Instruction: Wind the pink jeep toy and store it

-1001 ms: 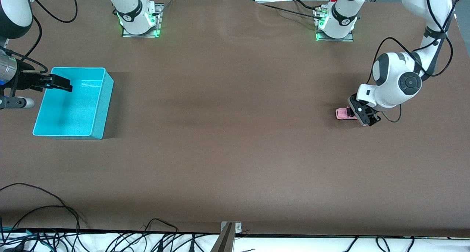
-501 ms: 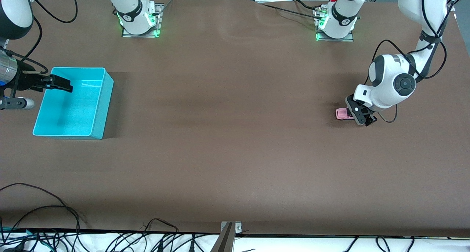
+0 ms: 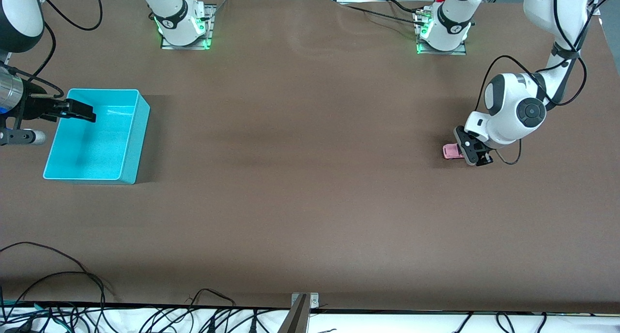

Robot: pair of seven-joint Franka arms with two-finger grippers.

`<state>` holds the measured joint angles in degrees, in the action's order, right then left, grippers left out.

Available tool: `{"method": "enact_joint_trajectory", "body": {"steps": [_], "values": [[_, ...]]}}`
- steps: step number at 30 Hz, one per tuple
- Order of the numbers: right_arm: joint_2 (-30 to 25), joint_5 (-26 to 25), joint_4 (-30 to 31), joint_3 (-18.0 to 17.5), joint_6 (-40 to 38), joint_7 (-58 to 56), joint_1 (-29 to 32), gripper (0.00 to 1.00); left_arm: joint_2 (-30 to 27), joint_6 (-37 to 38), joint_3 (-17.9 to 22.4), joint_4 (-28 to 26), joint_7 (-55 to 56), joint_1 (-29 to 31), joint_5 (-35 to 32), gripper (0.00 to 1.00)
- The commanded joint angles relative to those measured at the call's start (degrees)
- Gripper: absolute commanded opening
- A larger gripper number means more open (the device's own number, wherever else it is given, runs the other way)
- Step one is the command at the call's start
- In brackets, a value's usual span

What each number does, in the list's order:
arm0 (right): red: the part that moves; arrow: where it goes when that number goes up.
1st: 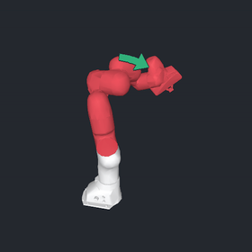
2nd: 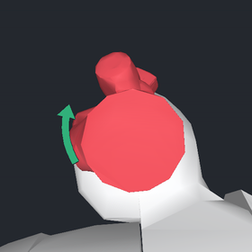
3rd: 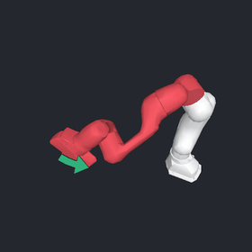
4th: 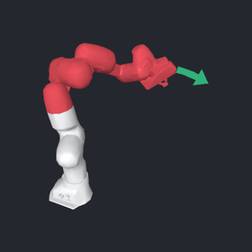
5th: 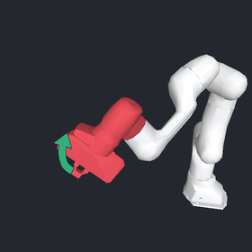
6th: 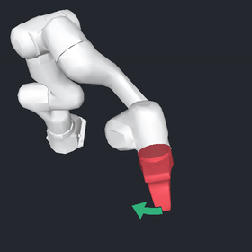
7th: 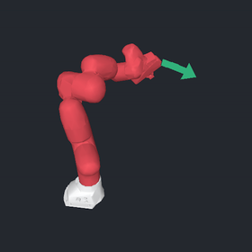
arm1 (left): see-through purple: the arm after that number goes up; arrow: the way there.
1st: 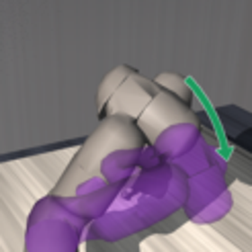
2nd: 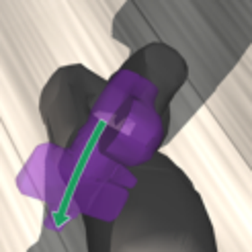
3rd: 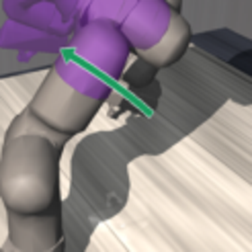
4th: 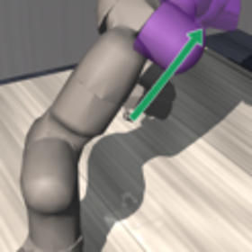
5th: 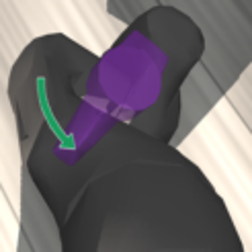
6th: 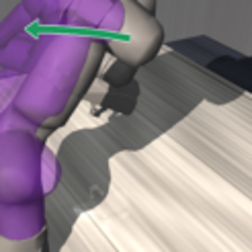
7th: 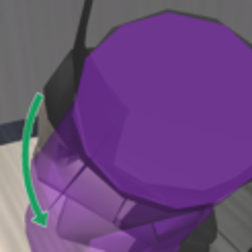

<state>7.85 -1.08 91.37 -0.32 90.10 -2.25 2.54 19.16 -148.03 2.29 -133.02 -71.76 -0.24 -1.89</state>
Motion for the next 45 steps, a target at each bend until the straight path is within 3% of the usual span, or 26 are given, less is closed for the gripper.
{"method": "enact_joint_trajectory", "body": {"steps": [1, 3, 7, 16, 37, 45], "values": [[-0.55, -0.76, 0.74, -0.21, 0.78, 0.58, 0.19, 1.0, -0.53, -0.15, 0.26, 0.31, -2.68, -0.55, -0.21, 0.66], [-0.55, -0.76, 0.74, -0.21, 0.69, 0.58, 0.19, 1.0, -0.53, -0.24, 0.26, 0.31, -3.38, -0.55, -0.22, 0.57], [-0.55, -0.76, 0.74, -0.21, 0.69, 0.58, 0.19, 1.0, -0.53, -1.2, 0.26, 0.4, -9.95, -0.55, -0.22, 0.3], [-0.55, -0.76, 0.74, -0.21, 0.69, 0.58, 0.28, 1.0, -1.05, -3.75, -0.01, 0.48, -16.22, -0.64, 0.22, 0.0], [-0.55, -0.76, 0.74, -0.13, 0.95, 0.58, 0.28, 1.0, 1.49, -4.02, -0.97, 1.01, -14.81, -2.22, 0.84, 0.03], [-0.55, -0.76, 0.74, -0.21, 1.04, 0.58, 0.28, 1.0, 3.16, -5.6, -0.62, 0.84, -15.16, -1.87, 5.59, 0.0]]}}
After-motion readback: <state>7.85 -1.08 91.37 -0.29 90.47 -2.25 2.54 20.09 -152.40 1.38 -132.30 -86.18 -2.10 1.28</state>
